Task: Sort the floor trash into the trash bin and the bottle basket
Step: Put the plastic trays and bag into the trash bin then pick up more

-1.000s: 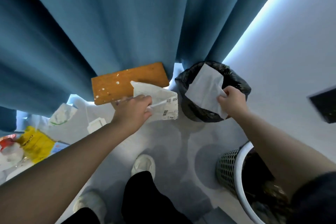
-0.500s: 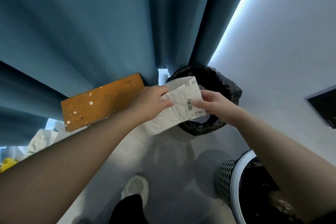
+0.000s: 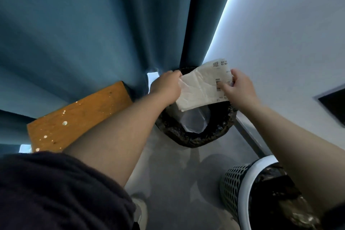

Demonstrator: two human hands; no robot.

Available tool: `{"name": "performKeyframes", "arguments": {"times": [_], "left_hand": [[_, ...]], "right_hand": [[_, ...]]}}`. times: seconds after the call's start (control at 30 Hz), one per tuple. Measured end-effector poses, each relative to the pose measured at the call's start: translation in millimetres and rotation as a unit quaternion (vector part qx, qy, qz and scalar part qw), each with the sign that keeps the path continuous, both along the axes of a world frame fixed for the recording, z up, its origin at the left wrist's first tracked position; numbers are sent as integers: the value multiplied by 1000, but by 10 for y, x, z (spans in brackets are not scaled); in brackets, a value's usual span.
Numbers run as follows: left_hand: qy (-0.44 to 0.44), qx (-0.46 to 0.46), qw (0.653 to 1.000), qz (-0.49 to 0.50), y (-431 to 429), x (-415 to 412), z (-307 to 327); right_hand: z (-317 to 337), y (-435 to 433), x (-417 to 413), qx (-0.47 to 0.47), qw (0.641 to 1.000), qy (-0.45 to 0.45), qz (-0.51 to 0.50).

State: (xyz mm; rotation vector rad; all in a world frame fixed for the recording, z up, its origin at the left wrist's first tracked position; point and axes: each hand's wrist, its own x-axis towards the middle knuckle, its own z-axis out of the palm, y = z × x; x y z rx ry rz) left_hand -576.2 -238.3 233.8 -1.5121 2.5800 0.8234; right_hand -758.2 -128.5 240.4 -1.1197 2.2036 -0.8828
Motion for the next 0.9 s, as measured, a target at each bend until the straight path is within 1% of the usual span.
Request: {"name": "performKeyframes", "arguments": {"times": [0.07, 0.13, 0.17, 0.23, 0.27, 0.3, 0.37, 0.47, 0.57, 0.63, 0.73, 0.77, 0.83, 0.9], "left_hand": [[-63, -56, 996, -1, 82, 15, -182], [-73, -66, 994, 56, 181, 170, -376], [-64, -42, 992, 98, 237, 279, -475], [-33, 52, 982, 176, 340, 490, -663], [-15, 99, 976, 195, 382, 570, -744], [3, 127, 971, 201, 417, 626, -817], [46, 115, 969, 213, 455, 667, -921], [83, 86, 965, 233, 483, 651, -981], [75, 60, 968, 231, 480, 627, -1021], [52, 53, 971, 227, 485, 623, -1016], [53, 70, 971, 221, 479, 644, -940], [59, 79, 969, 228, 480, 662, -901], [55, 92, 963, 246, 476, 690, -821], [22, 104, 960, 258, 466, 710, -734]], "right_hand": [[-121, -35, 79, -11, 999, 51, 4], [-375, -42, 164, 49, 997, 46, 28], [-520, -44, 233, 101, 993, 38, 40], [-798, -72, 410, 200, 977, 41, 57], [-921, -98, 504, 237, 968, 55, 63], [-1033, -132, 589, 268, 959, 72, 65], [-1246, -199, 688, 320, 939, 110, 58], [-1463, -213, 700, 408, 891, 188, 55], [-1528, -191, 656, 465, 827, 298, 102], [-1449, -189, 637, 485, 798, 337, 121], [-1204, -159, 593, 480, 787, 368, 126], [-1095, -122, 585, 464, 787, 382, 141], [-905, 7, 575, 404, 791, 412, 205], [-769, 180, 583, 345, 799, 405, 281]]}}
